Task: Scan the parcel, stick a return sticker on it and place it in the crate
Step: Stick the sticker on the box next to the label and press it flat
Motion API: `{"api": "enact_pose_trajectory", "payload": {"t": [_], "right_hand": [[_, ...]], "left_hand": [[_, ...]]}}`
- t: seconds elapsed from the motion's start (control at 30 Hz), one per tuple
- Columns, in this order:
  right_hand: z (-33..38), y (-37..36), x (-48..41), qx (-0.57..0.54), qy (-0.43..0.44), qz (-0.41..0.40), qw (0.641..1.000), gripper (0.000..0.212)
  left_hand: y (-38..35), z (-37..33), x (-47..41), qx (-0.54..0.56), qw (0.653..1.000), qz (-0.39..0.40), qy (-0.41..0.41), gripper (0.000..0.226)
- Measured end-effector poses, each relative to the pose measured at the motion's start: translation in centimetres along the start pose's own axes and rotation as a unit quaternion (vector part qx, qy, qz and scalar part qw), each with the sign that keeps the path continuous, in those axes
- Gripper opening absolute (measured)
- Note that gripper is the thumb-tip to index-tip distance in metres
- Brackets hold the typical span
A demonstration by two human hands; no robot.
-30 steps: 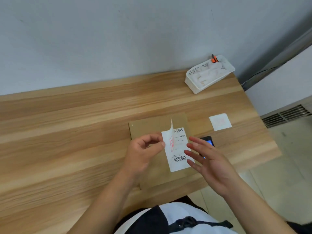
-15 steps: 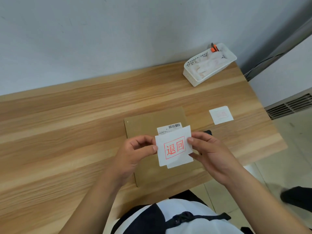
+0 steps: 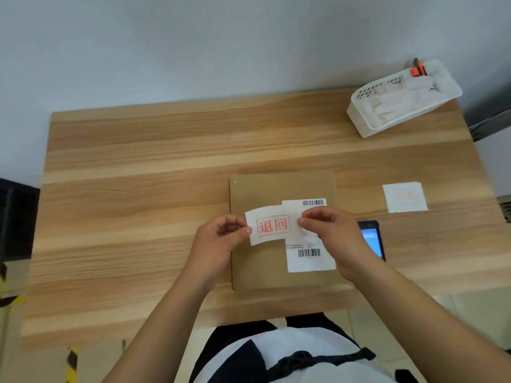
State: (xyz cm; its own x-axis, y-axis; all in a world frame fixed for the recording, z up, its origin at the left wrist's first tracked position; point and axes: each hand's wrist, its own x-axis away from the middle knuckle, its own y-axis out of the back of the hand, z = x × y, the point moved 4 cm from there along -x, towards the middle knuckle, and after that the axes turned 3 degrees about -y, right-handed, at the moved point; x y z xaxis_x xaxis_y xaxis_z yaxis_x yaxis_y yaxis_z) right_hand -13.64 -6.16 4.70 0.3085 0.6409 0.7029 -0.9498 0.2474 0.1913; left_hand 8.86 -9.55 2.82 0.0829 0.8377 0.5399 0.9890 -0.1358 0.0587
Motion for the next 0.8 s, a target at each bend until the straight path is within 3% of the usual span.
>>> {"api": "enact_pose_trajectory", "payload": {"t": [0.5, 0.63, 0.8], "right_hand": [[3.0, -4.8, -7.3, 0.162, 0.005, -0.056, 0.985, 0.021], [2.9, -5.0, -7.9, 0.201, 0.001, -0.079, 0.976, 0.022], [3.1, -5.0, -7.7, 0.243, 0.007, -0.093, 0.966, 0.024]], "left_hand": [[1.6, -0.9, -6.9, -0.097, 0.993, -0.069, 0.002, 0.016], [1.4, -1.1, -7.2, -0.141, 0.987, -0.081, -0.009, 0.034], [1.0, -1.5, -7.5, -0.188, 0.977, -0.093, -0.030, 0.036]]}}
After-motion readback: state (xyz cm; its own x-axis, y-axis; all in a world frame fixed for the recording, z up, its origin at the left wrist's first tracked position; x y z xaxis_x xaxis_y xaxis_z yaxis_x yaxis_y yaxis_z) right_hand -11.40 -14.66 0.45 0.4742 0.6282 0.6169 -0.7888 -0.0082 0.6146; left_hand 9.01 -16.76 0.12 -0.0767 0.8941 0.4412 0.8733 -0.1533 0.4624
